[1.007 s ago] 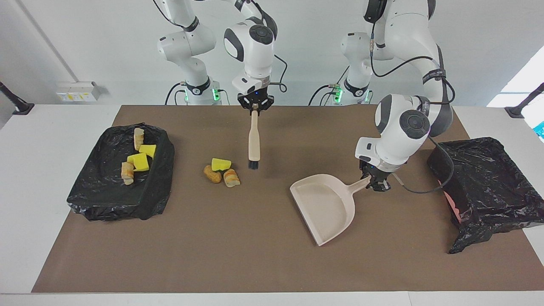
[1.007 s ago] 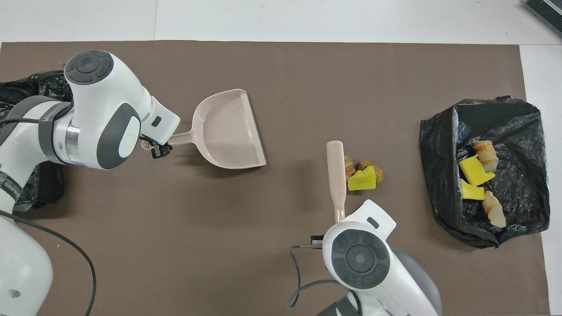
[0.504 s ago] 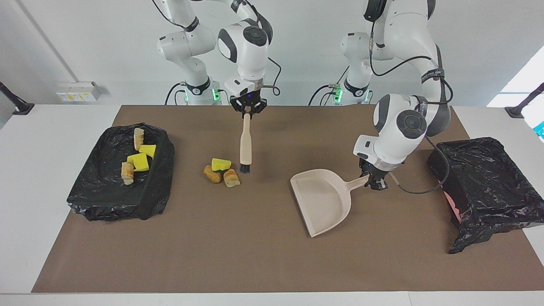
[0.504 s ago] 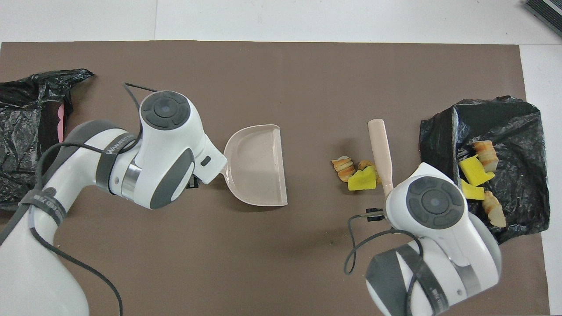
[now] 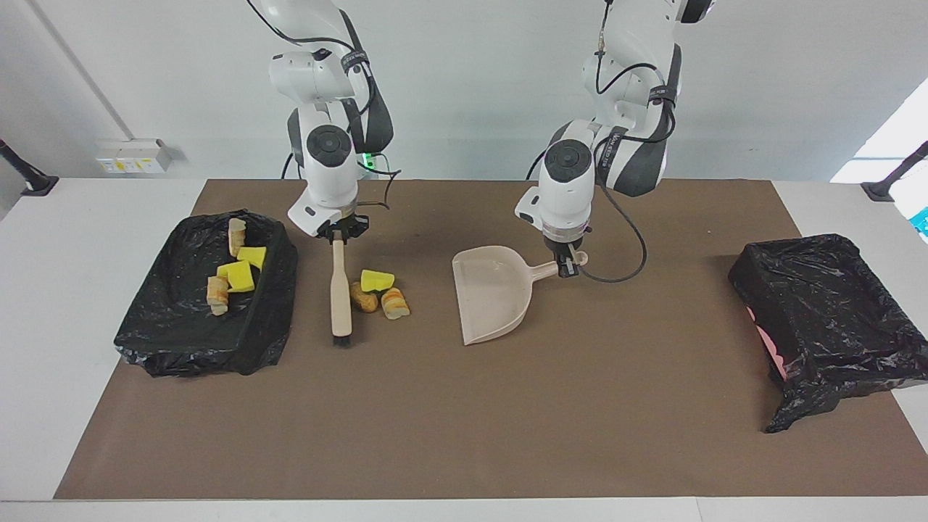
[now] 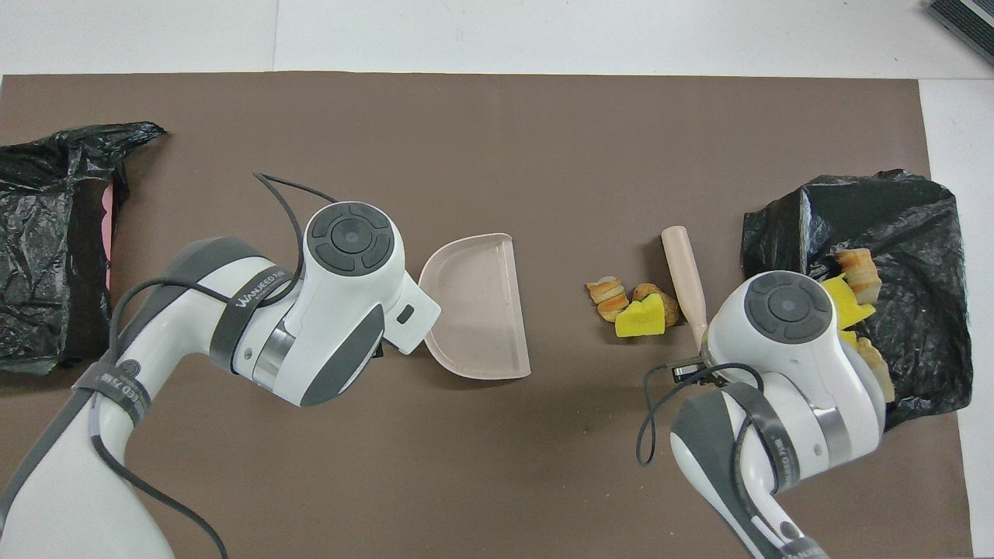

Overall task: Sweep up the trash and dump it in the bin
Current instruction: 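Sweep the trash pile into the dustpan with the right gripper's brush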

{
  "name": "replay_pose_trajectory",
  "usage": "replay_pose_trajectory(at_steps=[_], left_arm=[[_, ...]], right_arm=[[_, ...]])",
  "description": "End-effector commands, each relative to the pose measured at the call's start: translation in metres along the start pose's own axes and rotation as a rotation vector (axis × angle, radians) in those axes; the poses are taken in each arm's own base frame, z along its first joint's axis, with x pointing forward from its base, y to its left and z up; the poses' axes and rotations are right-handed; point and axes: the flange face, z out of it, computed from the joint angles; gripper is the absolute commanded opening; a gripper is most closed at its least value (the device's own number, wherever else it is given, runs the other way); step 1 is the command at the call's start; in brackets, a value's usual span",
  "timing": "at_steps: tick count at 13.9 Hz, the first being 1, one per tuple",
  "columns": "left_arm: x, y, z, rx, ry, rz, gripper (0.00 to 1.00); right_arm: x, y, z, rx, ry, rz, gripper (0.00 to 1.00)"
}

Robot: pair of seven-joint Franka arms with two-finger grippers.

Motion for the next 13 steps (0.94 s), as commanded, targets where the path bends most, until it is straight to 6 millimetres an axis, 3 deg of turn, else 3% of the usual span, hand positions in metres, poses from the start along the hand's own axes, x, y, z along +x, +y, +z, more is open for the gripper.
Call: replay_pose_trajectory(at_steps=[1, 5, 13], left_arm=[[-0.003, 0.01, 0.0, 0.023, -0.012, -0.03, 0.0], [-0.003, 0.015, 0.004, 0.023, -0.008, -0.058, 0.0], [-0.006, 0.024, 0.019, 0.047, 0.031, -0.074, 0.0]], right_arm=[[0.009, -0.032, 0.01, -0.005, 0.006, -0.037, 0.0], [0.017, -0.095, 0.018, 0.035, -0.024, -0.059, 0.0], [0.017, -0.179, -0.021, 0.328, -0.071, -0.027, 0.0]])
